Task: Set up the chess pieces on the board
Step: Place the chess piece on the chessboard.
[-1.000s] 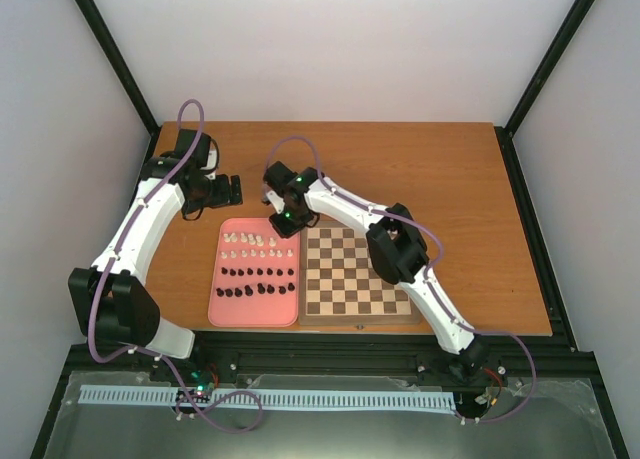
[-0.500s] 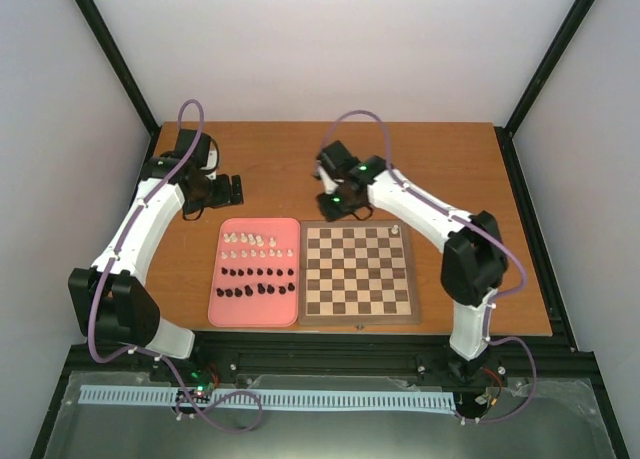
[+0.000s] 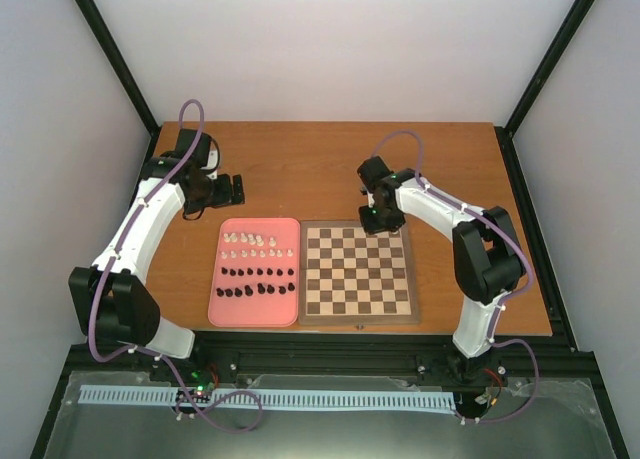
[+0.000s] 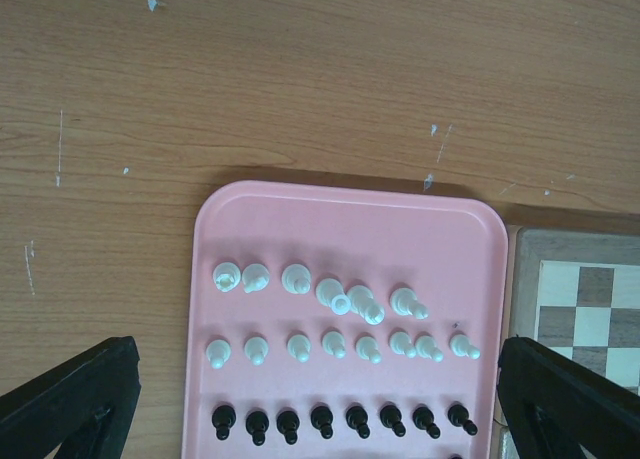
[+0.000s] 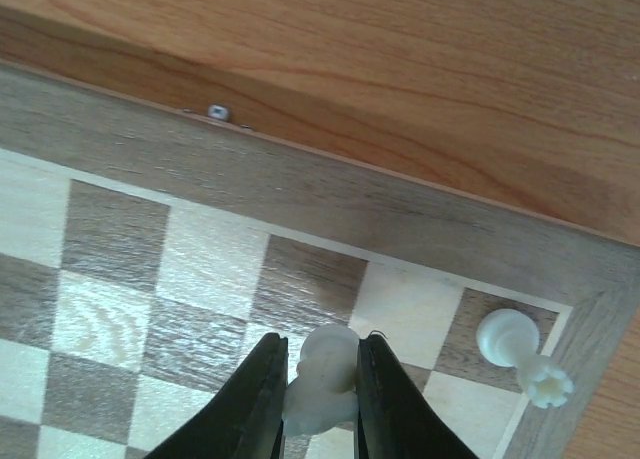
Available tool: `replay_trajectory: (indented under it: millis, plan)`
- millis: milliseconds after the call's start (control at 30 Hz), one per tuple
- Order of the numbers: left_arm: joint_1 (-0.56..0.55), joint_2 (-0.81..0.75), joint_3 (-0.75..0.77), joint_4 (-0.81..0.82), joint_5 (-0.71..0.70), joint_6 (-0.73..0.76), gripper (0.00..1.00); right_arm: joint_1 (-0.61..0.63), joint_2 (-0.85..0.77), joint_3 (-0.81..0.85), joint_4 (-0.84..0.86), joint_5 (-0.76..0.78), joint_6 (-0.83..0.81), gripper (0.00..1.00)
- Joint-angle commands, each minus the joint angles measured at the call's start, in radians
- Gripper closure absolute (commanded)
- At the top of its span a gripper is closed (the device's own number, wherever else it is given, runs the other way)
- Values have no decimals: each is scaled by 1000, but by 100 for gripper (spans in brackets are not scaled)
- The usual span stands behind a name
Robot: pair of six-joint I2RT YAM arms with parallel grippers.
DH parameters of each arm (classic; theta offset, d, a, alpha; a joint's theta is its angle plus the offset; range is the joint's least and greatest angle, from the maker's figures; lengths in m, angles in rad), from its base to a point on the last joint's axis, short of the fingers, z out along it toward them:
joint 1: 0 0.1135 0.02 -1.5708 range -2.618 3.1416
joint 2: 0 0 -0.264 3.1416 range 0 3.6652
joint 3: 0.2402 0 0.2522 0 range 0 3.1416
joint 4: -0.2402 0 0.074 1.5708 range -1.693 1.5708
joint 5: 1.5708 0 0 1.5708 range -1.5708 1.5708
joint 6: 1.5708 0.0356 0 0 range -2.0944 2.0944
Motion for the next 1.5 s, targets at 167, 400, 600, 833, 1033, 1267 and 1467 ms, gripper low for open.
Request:
replay_trajectory:
  millis: [167, 400, 600, 833, 1033, 1267, 1467]
  plan:
    - [4, 2, 18, 7, -2, -5, 0, -34, -12, -40, 33, 72, 18, 94]
    - [3, 7, 16, 8, -2, -5, 0, -46, 1, -52, 39, 64, 15, 94]
    - [4, 7, 15, 6, -4, -5, 0, -52, 14, -56, 50, 48, 14, 91]
    - [4, 6, 17, 7, -4, -5, 0, -52, 32, -45, 54, 38, 12, 86]
    - [3, 4, 16, 5, -3, -5, 0, -52, 41, -43, 55, 44, 14, 84]
    - [4, 4, 14, 7, -1, -3, 0, -52, 36, -52, 53, 53, 17, 73]
    - [3, 6, 18, 8, 2, -5, 0, -52, 24, -38, 49, 39, 16, 67]
